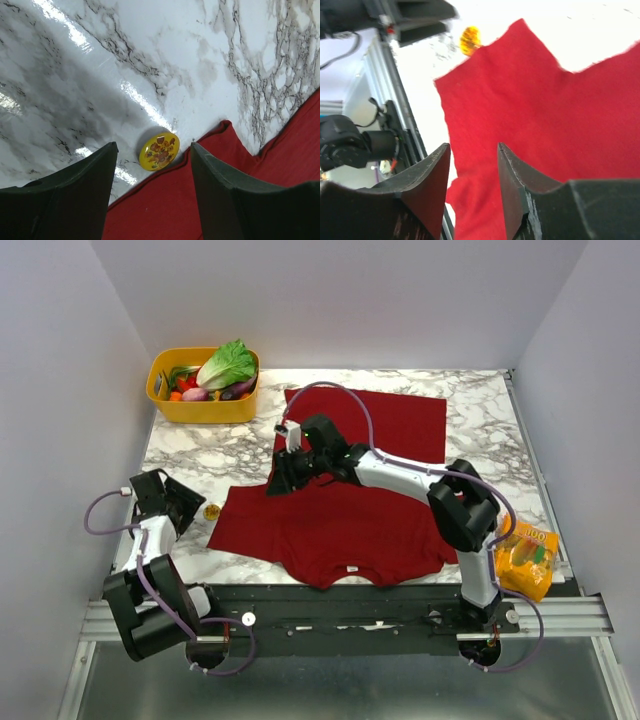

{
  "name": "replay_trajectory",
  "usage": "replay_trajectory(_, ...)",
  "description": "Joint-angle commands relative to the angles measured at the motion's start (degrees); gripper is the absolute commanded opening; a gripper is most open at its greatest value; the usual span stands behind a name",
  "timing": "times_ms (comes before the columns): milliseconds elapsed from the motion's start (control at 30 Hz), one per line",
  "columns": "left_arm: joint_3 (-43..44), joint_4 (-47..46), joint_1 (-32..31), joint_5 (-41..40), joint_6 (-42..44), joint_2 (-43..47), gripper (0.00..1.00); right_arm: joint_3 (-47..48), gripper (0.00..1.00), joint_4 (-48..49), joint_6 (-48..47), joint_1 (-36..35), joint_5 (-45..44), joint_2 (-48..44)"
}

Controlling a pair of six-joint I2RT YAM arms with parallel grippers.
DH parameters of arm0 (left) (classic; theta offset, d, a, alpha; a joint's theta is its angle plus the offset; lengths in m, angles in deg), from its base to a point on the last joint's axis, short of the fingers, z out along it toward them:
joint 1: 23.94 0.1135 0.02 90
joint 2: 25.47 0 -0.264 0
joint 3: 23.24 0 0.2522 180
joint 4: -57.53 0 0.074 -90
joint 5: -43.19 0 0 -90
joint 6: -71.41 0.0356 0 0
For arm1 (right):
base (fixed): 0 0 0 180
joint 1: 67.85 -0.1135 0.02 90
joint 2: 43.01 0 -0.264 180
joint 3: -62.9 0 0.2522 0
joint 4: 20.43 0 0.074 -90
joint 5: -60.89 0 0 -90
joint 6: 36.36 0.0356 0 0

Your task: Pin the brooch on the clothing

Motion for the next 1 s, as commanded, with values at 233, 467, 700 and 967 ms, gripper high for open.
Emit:
replay_trajectory(233,-3.1,-4.3,0.3,-0.6,1.2,-2.8,0.66,14.9,0.47,-1.1,2.8,-3.9,4.5,10.3)
replay_trajectory(467,-3.9,-4.9,0.3,0.1,1.7,-3.4,0.64,21.1,0.41,-4.2,3.0,-4.4,5.7,15.2)
replay_trajectory(700,-3.1,-3.7,-0.9,-1.1,3.0,-4.7,0.64,27.6,0.31,-10.9,1.5,-4.5,6.8,20.3)
replay_trajectory(967,-1.1,-3.8,-4.0,-0.5,3.9,-10.9,0.56,30.8,0.29,-16.5,-2.0,-4.4,7.3,23.6)
